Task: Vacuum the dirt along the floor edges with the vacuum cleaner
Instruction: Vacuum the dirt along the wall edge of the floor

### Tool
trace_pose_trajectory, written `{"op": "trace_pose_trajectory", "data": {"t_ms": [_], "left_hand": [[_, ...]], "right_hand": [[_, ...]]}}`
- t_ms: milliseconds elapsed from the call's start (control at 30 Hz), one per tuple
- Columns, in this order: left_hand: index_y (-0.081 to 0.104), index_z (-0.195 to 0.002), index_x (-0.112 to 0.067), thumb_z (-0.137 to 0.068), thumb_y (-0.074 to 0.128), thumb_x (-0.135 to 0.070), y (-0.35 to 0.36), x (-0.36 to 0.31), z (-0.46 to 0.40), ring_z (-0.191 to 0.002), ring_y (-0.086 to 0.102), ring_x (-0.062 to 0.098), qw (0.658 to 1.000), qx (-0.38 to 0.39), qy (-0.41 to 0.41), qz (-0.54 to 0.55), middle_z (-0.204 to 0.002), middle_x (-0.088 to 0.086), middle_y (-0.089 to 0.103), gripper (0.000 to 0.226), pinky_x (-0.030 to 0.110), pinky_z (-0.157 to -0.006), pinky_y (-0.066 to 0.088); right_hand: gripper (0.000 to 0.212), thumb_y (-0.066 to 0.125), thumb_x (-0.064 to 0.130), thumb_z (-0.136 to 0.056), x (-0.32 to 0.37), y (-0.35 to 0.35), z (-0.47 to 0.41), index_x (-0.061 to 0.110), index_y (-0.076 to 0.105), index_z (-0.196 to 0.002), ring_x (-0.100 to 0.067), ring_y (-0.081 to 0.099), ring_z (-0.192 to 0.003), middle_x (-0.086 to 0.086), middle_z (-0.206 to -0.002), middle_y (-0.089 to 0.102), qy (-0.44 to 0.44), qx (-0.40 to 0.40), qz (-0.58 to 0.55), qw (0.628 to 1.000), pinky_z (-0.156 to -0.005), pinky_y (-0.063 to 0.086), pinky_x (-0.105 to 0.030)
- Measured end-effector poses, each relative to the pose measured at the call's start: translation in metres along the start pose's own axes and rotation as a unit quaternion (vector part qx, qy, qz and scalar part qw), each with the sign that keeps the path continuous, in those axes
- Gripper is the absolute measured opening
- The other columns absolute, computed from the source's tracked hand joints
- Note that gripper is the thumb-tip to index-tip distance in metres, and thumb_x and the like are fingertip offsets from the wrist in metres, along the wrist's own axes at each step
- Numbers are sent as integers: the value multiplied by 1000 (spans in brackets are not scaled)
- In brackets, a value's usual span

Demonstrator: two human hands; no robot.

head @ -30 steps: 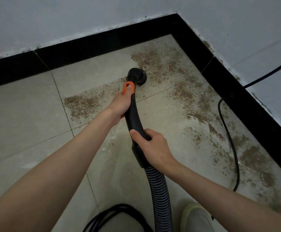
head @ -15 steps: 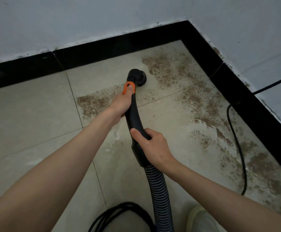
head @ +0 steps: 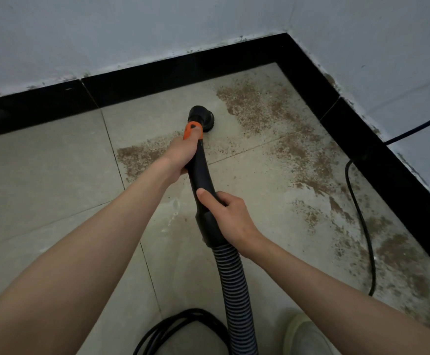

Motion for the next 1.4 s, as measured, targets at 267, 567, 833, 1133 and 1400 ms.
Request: {"op": "trace_pose_trajectory", "data": {"t_ms": [267, 567, 833, 1133, 1400], "left_hand": [[54, -88, -16, -93, 44, -54, -33, 9, 9, -76, 57, 17, 999, -29, -5, 26, -86, 3, 57, 40, 26, -57, 44], [51, -118, -7, -91, 47, -56, -126, 47, 37, -79, 57, 19, 984, -147, -57, 77, -98, 6, 59, 56, 29, -58, 44], [48, -124, -1, -95, 41, -52, -183, 88, 70, -92, 56, 26, 963, -243, -81, 85, -106, 12, 56, 59, 34, -74, 46], [49, -122, 0, -97, 35, -53, -164, 98, 69, -92, 55, 26, 968, -230, -80, 59, -105, 12, 55, 60, 34, -75, 46], [49, -122, -2, -97, 34, -49, -141, 95, 67, -98, 56, 31, 966, -240, -92, 22, -106, 14, 55, 56, 38, -84, 50]], "right_hand": [[31, 64, 48, -87, 2, 16, 2, 24, 59, -68, 3, 55, -52, 12, -61, 58, -50, 16, 79, 996, -48, 41, -11], [35, 58, 59, -83, 11, 80, 21, 24, 59, -77, -16, 68, -71, 2, -76, 69, -77, 114, 216, 967, -69, 58, -36], [36, 54, 62, -84, 8, 131, 38, 28, 55, -76, -16, 67, -70, 3, -75, 68, -92, 178, 298, 933, -66, 57, -33], [37, 55, 63, -82, -3, 116, 36, 27, 58, -77, -13, 67, -66, 4, -72, 70, -71, 179, 300, 934, -61, 54, -29], [35, 59, 61, -81, -8, 88, 38, 27, 62, -79, -6, 66, -56, 10, -61, 66, -48, 186, 257, 947, -56, 55, -25]]}}
Point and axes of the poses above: each hand's wrist, its own z-axis away from the middle knuckle, its own y-axis out of the palm, x = y × z, the point moved 5 cm from there along -z, towards the middle knuckle
